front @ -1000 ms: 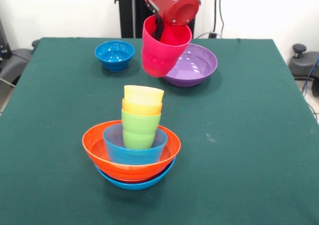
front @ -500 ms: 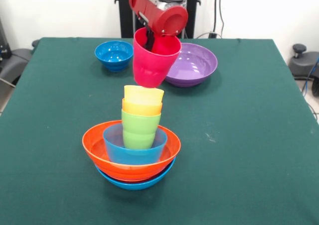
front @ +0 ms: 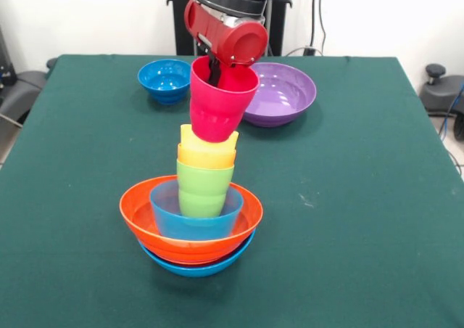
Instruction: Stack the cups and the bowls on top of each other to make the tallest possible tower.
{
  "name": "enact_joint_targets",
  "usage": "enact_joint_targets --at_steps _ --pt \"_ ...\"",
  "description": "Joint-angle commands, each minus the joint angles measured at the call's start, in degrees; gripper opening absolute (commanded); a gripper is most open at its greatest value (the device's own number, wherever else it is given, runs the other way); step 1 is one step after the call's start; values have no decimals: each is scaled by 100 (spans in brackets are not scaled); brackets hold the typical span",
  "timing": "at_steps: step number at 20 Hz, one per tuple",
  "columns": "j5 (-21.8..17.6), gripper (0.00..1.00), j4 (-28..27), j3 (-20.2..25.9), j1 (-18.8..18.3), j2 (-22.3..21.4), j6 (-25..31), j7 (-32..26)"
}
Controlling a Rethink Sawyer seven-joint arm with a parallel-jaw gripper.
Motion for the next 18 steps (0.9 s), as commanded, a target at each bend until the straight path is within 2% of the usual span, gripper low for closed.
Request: enact_joint_targets --at_steps 1,12,15,18 --pt "-567 0 614 955 -176 -25 -580 -279" --pt "-741 0 557 988 -220 -73 -437 -216" --pt "-749 0 494 977 -222 -69 -274 -232" --pt "-772 0 288 858 -157 -36 172 -266"
